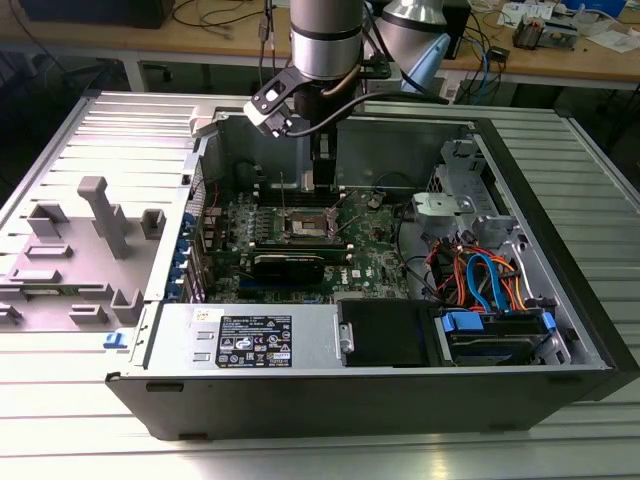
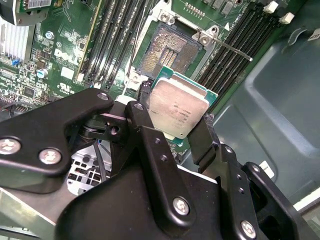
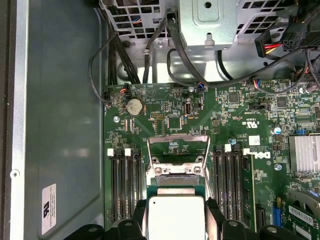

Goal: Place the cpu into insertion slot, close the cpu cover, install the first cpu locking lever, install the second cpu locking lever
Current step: 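Place the cpu into insertion slot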

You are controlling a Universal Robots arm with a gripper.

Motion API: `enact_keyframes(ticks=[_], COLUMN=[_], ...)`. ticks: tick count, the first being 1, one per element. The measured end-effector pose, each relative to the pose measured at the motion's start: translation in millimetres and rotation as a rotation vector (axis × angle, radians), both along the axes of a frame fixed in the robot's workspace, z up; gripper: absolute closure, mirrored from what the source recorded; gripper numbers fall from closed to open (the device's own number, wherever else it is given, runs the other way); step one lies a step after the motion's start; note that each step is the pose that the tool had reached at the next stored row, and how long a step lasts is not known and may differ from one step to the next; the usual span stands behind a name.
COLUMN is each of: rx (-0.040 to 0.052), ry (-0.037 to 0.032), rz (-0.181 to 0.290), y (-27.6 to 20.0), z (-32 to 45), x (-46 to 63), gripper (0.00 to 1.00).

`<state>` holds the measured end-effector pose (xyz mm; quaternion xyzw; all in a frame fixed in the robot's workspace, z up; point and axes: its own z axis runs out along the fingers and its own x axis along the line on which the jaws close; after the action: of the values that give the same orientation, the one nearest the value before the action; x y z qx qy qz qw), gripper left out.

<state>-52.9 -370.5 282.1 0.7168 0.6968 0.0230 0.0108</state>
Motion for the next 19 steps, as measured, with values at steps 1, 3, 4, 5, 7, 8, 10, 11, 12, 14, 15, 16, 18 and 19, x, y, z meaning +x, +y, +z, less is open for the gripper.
enact_keyframes(ticks=[1, 3, 4, 5, 7, 8, 10, 11, 12, 14, 15, 16, 18, 19], rx=[0.0000, -0.0001, -0.0001, 0.0000, 0.0000, 0.0003, 0.0004, 0.0002, 0.0002, 0.0002, 0.0003, 0.0003, 0.0003, 0.0002], ry=[0.0000, -0.0001, -0.0001, -0.0002, -0.0003, -0.0007, -0.0019, -0.0023, -0.0027, -0.0031, -0.0031, -0.0031, -0.0031, -0.0030], rz=[0.000, 0.000, 0.000, 0.000, 0.000, 0.001, 0.003, 0.005, 0.007, 0.014, 0.021, 0.025, 0.032, 0.033], y=[0.0, 0.0, 0.0, 0.0, 0.0, 0.0, 0.0, 0.0, 0.0, 0.0, 0.0, 0.0, 0.0, 0.0], z=[0.0, -0.1, -0.1, -0.2, -0.4, -0.7, -1.5, -2.2, -3.3, -6.4, -9.9, -12.8, -19.0, -20.7], x=[0.0, 0.0, 0.0, 0.0, 0.0, 0.0, -0.2, -0.2, -0.4, -1.4, -2.7, -3.9, -4.7, -4.8], gripper=[0.45, 0.45, 0.45, 0.45, 0.45, 0.45, 0.45, 0.45, 0.45, 0.45, 0.45, 0.45, 0.45, 0.45])
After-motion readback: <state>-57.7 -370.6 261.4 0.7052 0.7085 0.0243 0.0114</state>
